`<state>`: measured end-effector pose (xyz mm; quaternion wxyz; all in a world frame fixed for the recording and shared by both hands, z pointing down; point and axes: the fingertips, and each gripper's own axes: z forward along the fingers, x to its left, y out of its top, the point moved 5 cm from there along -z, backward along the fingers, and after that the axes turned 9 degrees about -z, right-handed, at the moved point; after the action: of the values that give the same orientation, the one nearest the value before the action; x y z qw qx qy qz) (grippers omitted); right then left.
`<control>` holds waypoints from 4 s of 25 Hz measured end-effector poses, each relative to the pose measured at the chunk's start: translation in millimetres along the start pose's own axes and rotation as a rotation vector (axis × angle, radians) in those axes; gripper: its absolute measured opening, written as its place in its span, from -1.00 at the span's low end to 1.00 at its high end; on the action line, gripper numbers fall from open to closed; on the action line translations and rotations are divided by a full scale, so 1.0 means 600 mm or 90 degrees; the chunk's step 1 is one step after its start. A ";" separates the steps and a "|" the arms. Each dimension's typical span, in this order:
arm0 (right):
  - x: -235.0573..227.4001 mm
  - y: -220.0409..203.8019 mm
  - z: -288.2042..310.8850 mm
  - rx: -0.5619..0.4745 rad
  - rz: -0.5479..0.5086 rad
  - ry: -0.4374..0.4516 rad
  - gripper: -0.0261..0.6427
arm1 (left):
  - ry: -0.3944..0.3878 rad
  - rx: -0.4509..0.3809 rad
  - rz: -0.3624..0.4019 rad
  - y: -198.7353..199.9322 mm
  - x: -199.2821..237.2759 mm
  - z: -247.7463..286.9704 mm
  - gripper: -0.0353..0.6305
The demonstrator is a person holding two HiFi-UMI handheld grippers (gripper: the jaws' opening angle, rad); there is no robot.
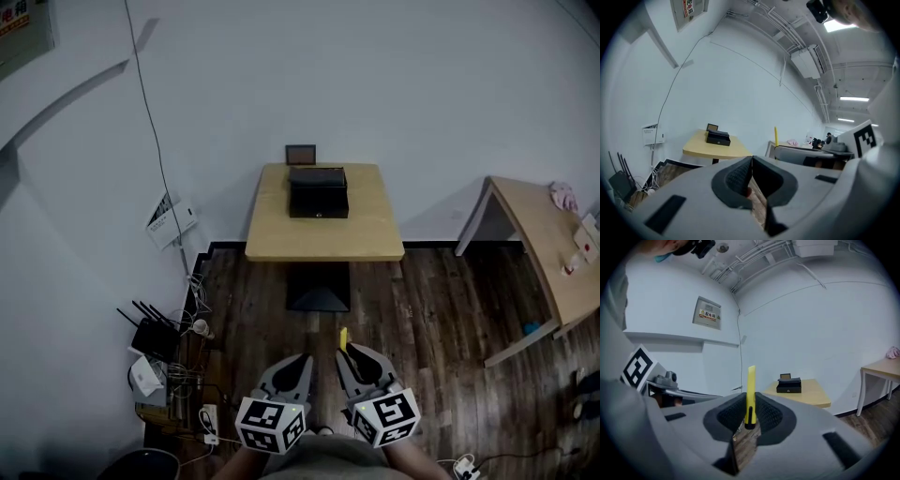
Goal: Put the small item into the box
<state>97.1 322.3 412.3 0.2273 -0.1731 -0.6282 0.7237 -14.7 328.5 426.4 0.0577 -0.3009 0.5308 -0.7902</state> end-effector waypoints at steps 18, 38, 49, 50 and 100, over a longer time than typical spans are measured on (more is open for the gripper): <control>-0.049 -0.005 0.021 0.005 0.054 -0.003 -0.77 | 0.006 0.026 -0.022 0.008 0.020 0.059 -0.88; -0.171 0.045 0.348 0.018 0.065 -0.023 -0.77 | -0.040 0.035 -0.027 0.176 0.209 0.295 -0.88; -0.218 0.068 0.525 0.015 0.067 -0.064 -0.77 | -0.064 0.044 -0.020 0.267 0.337 0.409 -0.88; -0.222 0.067 0.536 0.017 0.068 -0.069 -0.77 | -0.065 0.045 -0.021 0.273 0.347 0.417 -0.88; -0.601 -0.004 0.944 0.182 -0.011 0.069 -0.77 | 0.096 0.035 -0.112 0.387 0.520 0.820 -0.88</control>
<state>95.7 -345.0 487.5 0.2893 -0.1723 -0.5071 0.7934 -56.9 -294.8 478.2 -0.0436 -0.2843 0.4832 -0.8269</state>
